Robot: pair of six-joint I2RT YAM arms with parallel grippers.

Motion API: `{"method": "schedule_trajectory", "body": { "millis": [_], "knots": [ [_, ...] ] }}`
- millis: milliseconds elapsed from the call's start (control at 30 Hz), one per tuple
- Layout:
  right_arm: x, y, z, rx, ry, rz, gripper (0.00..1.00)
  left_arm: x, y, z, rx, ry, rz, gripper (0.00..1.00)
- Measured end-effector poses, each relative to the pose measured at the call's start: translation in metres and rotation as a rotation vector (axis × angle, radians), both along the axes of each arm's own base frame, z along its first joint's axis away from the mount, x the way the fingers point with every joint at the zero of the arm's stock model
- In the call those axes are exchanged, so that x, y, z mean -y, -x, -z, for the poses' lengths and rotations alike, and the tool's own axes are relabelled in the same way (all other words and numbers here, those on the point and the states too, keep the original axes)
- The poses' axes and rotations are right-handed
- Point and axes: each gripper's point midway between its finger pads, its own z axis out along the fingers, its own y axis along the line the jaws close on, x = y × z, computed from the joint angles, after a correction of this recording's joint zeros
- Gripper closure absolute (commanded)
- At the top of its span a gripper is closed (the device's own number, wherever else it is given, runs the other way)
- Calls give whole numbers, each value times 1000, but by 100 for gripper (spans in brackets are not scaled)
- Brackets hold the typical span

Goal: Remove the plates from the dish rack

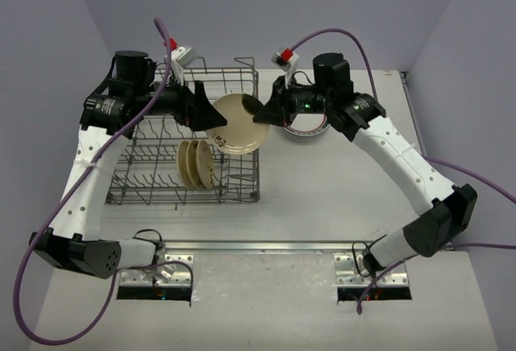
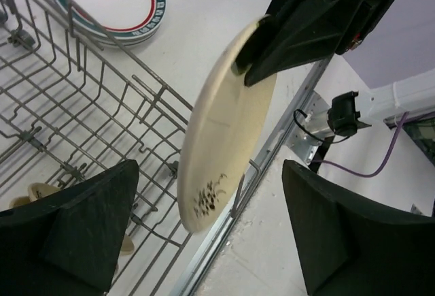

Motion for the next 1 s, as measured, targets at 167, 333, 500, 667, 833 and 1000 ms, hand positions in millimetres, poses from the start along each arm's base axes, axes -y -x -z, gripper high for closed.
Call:
{"method": "schedule_trajectory", "body": {
  "millis": [167, 333, 500, 667, 833, 1000],
  "knots": [
    [73, -58, 21, -95, -3, 280, 100, -16, -19, 3, -6, -57, -154, 0],
    [234, -113, 76, -317, -55, 792, 100, -42, -42, 1, 18, -123, -344, 0],
    [332, -114, 122, -479, -102, 1102, 100, -62, -58, 2, 36, -167, -475, 0],
    [354, -134, 176, -611, -119, 1159, 100, -75, -68, 8, 33, -206, -553, 0],
    [358, -142, 247, -775, -98, 1184, 100, -88, -78, 19, 15, -254, -617, 0],
    [364, -159, 262, -768, -126, 1203, 100, -96, -80, 27, -1, -287, -646, 0]
  ]
}}
